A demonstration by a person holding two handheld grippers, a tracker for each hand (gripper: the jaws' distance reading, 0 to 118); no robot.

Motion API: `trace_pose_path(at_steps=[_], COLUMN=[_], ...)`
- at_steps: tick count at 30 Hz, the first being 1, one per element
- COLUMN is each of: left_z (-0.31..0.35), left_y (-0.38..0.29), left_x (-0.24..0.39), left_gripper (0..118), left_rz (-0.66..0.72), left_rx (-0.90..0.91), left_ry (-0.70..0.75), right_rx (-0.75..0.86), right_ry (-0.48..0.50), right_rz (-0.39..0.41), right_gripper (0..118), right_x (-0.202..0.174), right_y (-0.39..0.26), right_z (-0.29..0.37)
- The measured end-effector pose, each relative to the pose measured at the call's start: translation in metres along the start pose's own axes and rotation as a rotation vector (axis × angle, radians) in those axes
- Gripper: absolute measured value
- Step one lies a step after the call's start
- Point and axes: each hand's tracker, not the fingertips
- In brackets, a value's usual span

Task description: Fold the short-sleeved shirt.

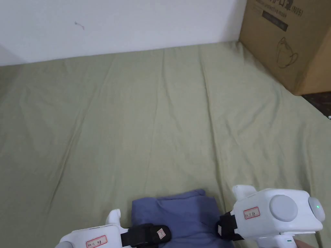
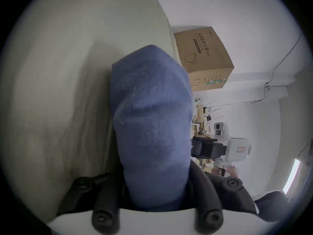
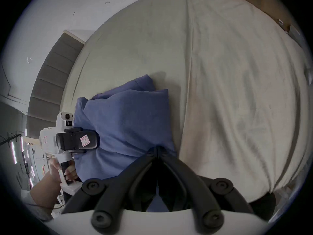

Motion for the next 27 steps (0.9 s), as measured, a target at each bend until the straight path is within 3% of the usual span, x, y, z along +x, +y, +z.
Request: trace_pose_path(at_steps=[5,10,18,27], left_z=[0.027,0.093,0.260,0.396], left_y=[-0.002,0.008,0.019,0.053], left_x=[0.018,0.025,-0.008,-0.051], left_gripper=[21,22,22,22], left_rz=[-0.041,-0.119,-0.106,-0.128], left_rx=[0.036,0.082,0.245,0.243], left_ry=[-0.006,0.077,0.269,0.491], right_rx=[0.222,0.319,0.346,0.315], right_ry=[-0.075,-0.119,-0.325,-0.178], right_rz=[-0.081,-0.007,0.176,0.324], right_gripper=[0,0,0,0], right_x=[-0.031,-0.102,-0.239,-0.369], right_y=[-0.001,0.016,0.026,0.016], right_z=[0.049,0.069,0.022,-0.036])
